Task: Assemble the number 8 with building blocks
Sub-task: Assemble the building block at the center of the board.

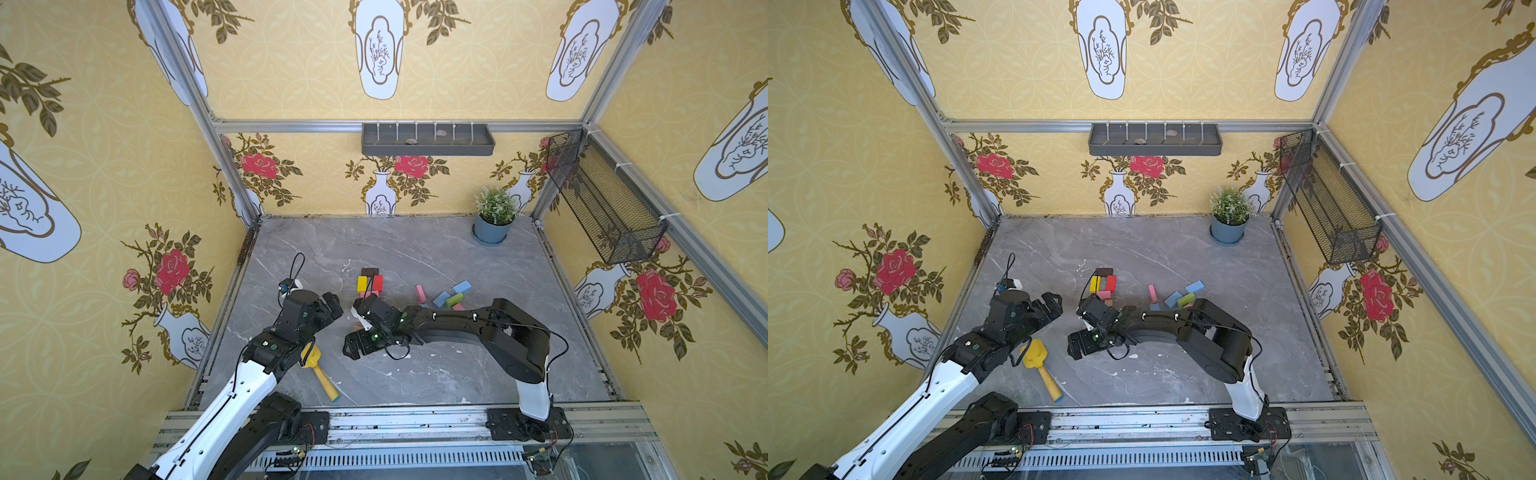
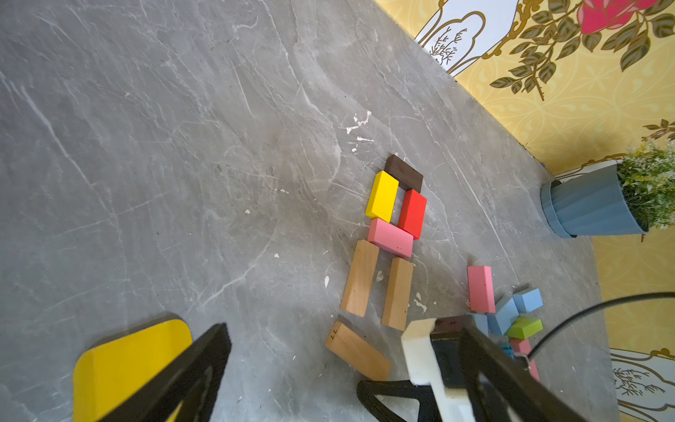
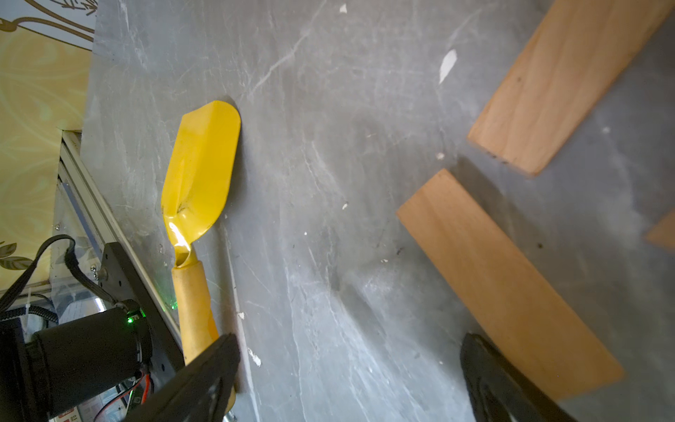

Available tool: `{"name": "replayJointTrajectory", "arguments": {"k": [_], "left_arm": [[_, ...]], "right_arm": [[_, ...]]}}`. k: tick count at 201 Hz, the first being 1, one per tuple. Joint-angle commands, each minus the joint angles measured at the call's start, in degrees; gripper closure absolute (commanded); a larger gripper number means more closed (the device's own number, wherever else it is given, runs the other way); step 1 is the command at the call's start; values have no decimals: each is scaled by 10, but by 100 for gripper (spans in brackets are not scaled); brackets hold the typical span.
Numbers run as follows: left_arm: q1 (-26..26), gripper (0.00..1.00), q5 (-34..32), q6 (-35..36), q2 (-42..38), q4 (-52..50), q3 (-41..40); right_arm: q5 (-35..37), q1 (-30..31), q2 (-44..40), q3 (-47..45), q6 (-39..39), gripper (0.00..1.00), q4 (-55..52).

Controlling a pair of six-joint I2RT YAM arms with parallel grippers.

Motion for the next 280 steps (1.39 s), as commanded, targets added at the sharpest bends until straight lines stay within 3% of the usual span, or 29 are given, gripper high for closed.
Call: {"name": "replayJointTrajectory", "arguments": {"k": [1,67,129,187,280], "left_arm": [[0,0,-4,0,0,5,-5],[0,5,46,12,17,6,-20],[0,38,138,27,50,45,-58],[0,54,175,31,101,111,-92],[0,70,229,35,223,213,-105]], "right_arm": [[20,-2,-7,-5,7,3,-3],[-10,-5,-64,-59,-1,2,60],[-15,-62,-116,-124,36,0,67],[-31,-87,-84,-121,77,16,71],[-54,-103,-53,-119,111,42,96]]}}
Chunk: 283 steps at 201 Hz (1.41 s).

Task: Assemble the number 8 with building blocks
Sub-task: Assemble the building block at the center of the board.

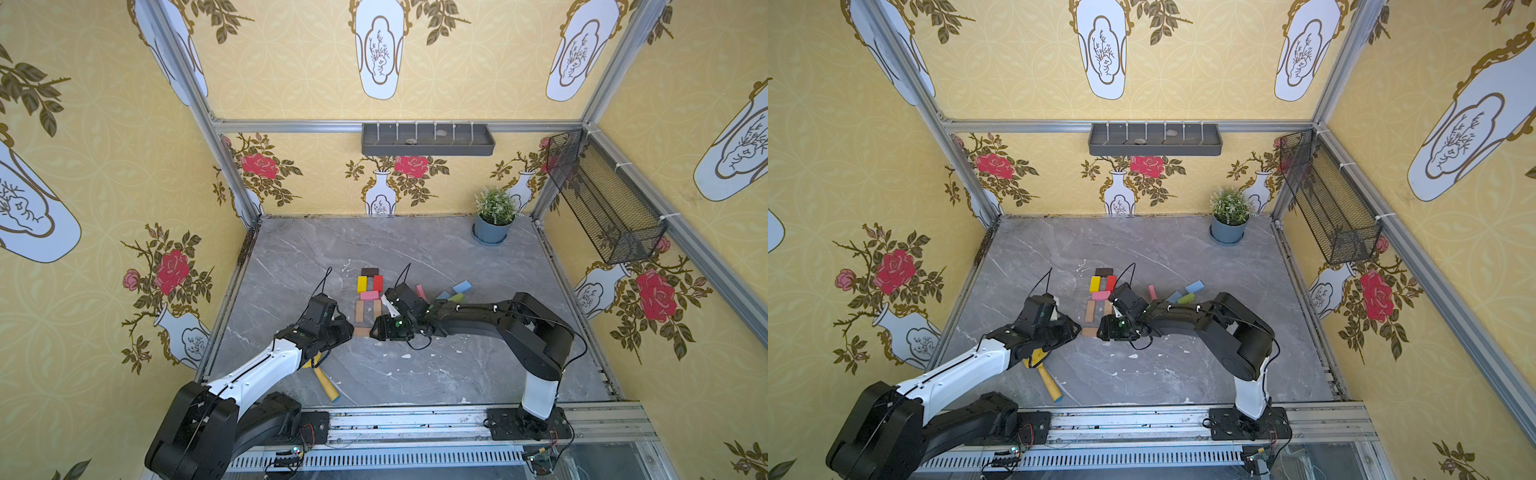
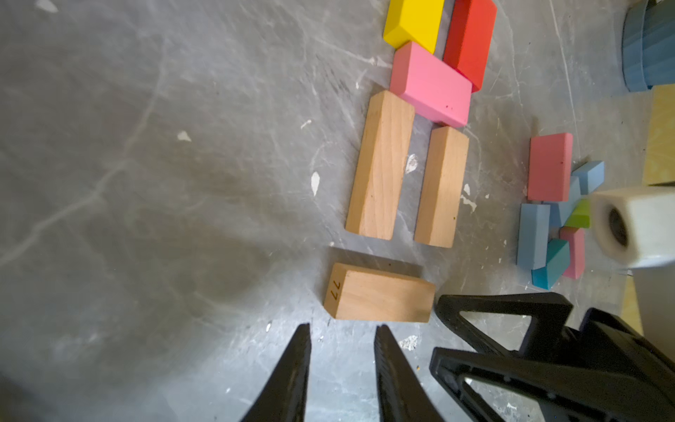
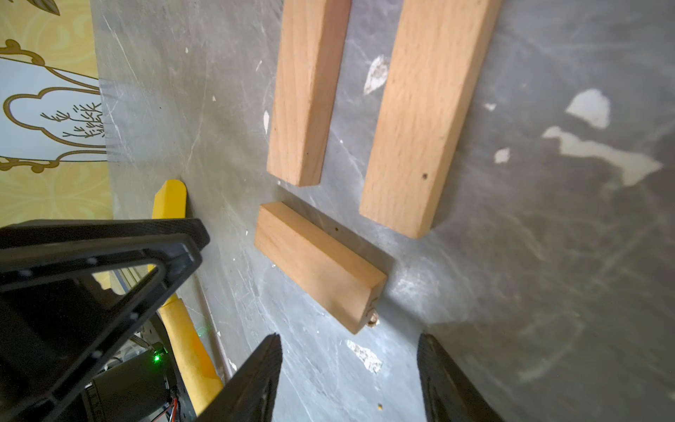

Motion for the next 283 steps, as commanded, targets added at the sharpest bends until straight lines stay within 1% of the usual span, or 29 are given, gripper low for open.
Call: {"name": "replayJointTrajectory", "arguments": {"k": [1,61,77,88,111,144,176,233,283], "left_arm": [[0,70,14,6,18,42,-7],[1,77,28,6,65,75,-7],[0,81,34,6,76,82,-6],[1,84,34,6,80,85,-6],[0,86,36,6,87,90,-6],[1,92,37,5,98,98,-9],[0,95,40,4,109,106,-9],[1,97,43,-1,122,115,-11],[1,98,43,-9,120,121,-20]], "right_arm": [[-9,-4,7,0,15,42,30],[-21,-11,17,0,25,53,40],[-25,-12,22,1,27,57,42],[-27,-13,24,2,28,60,43],[-31,-14,29,5,29,65,43],[-34,-17,34,8,29,70,43],[-37,-21,36,9,29,75,43],[-36,-29,36,8,25,77,42],[-36,-33,36,10,19,75,38]]}}
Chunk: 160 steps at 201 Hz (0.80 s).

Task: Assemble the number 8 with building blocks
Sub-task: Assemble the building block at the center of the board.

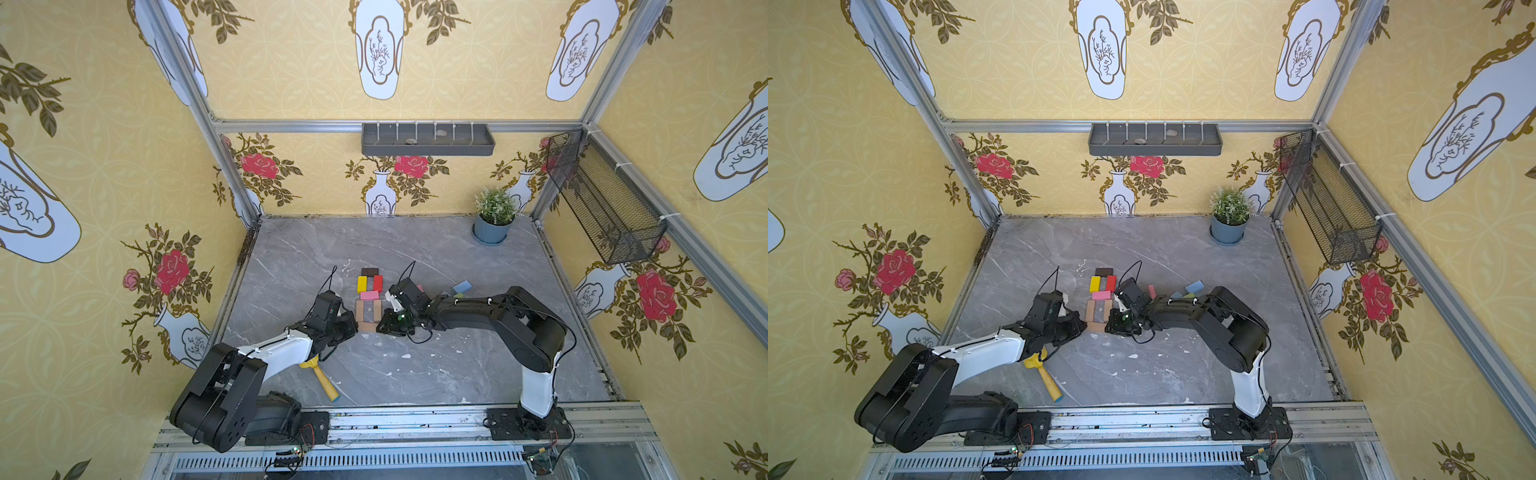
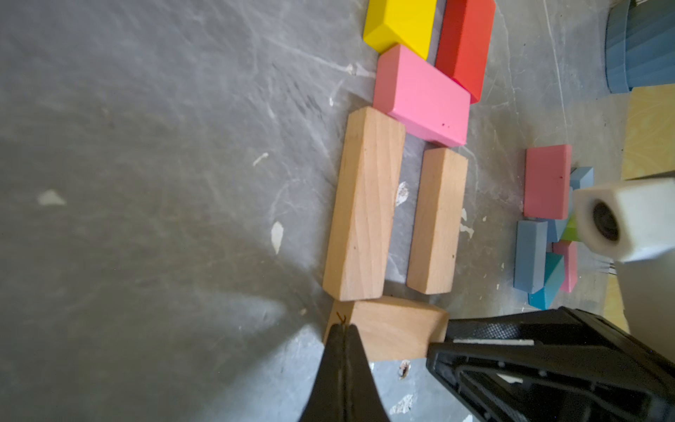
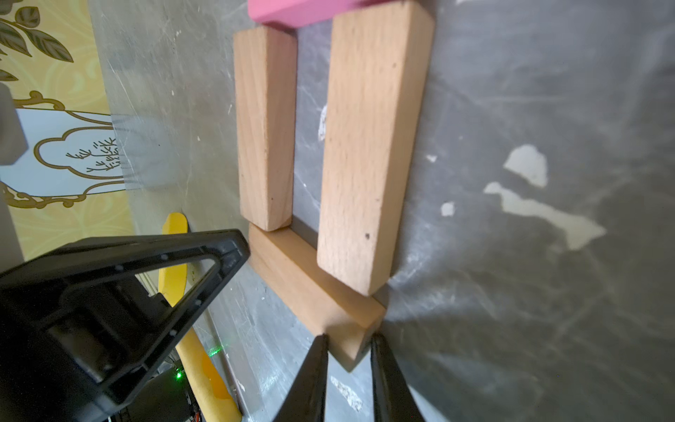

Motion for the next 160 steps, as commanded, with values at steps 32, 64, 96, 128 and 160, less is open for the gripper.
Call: {"name": "replayJointTrajectory", "arguments": {"k": [32,64,96,128,160], "left_arm": [[-1,96,9,-13,-8,-29,-18],[-1,87,4,-20,-29,-33,-24],[-1,79,-12,-27,-65,-54,-30],[-1,73,-41,-27,-112,-92,-27],[-1,66,-57,-21,-153,-112,-24]], "right_arm": [[3,-2,4,6,-13,72,3],[3,-2,1,6,-18,68,-1],[4,-2,-7,4,-24,67,-1],[4,-2,-9,3,-25,66,-1],[3,-2,-10,0,-22,65,2]]}}
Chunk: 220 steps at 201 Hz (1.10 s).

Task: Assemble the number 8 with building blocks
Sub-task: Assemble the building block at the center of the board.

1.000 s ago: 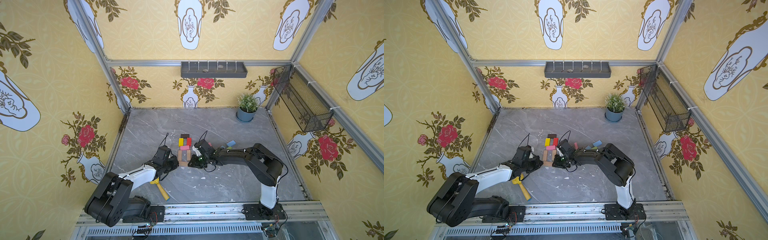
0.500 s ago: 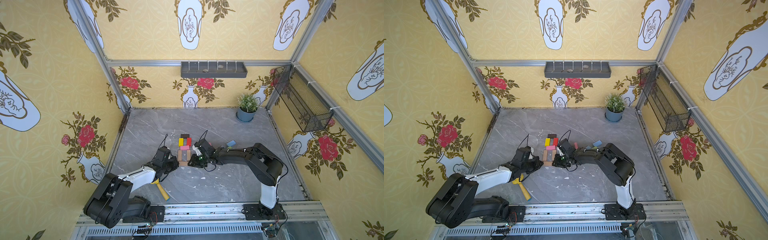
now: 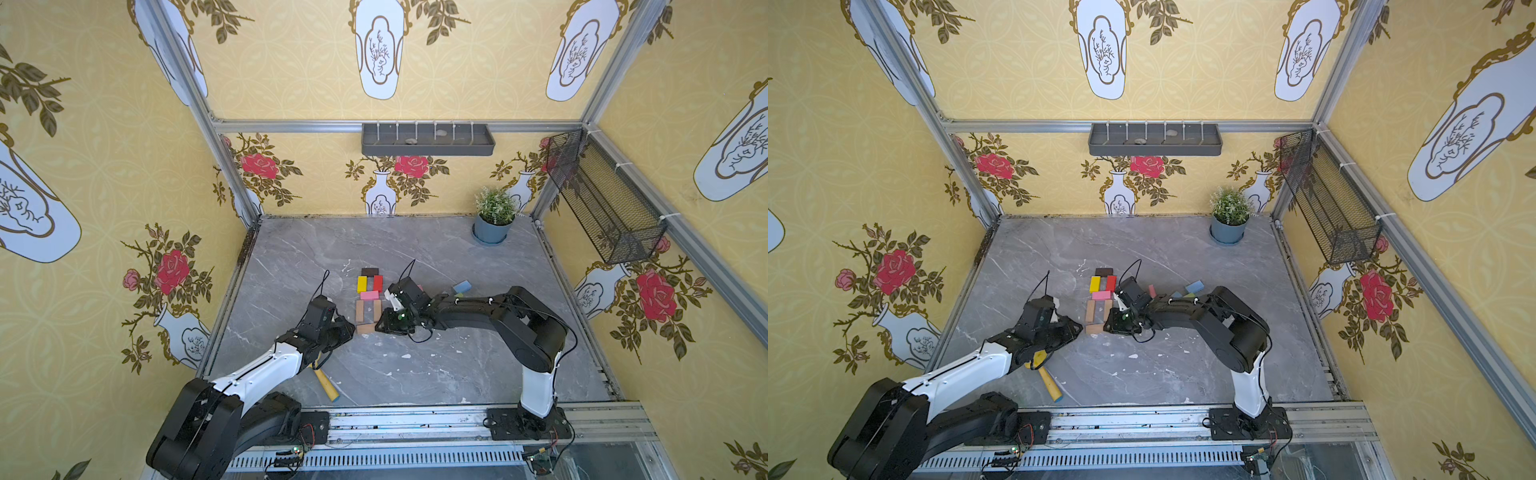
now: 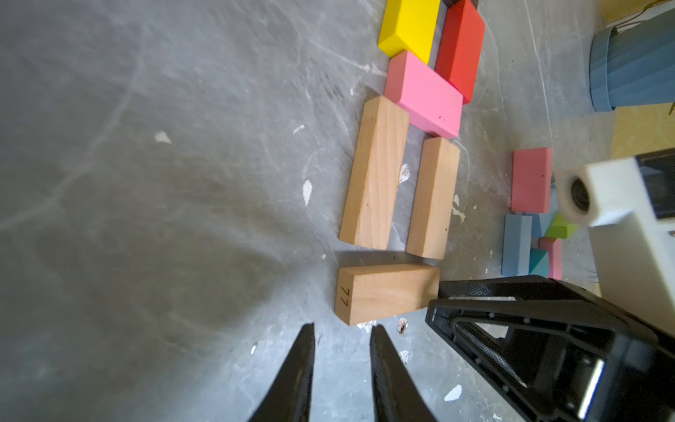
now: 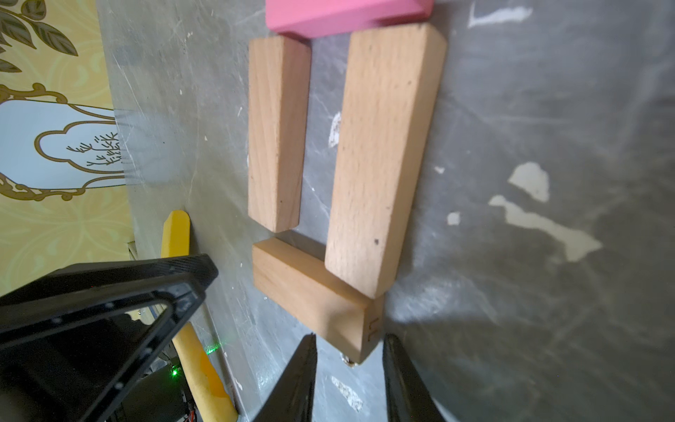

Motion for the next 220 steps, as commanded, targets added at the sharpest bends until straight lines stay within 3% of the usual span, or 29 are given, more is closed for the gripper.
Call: {"name": "replayJointTrajectory", "arguments": {"k": [1,72,110,129,178,220], "left_arm": [[0,65,-22,6,-21,-26,2],[0,47,-5,16,-42,-28,9],[0,32,22,18,-41,-7,5],[0,23,48,9,-43,20,-2],[-42,5,52,-5,-32,27,19],[-71,2,43,-25,-11,38,33]], "right_arm": [[2,1,-7,-3,-4,64,5],[-9,1,-9,-11,5,55,23],[-15,1,-10,-16,9,52,31],[-5,0,-22,-20,4,45,30],[75,-1,-118,-43,-46,20,-7],[195,-15,-236,-81,-83,13,-73]]}}
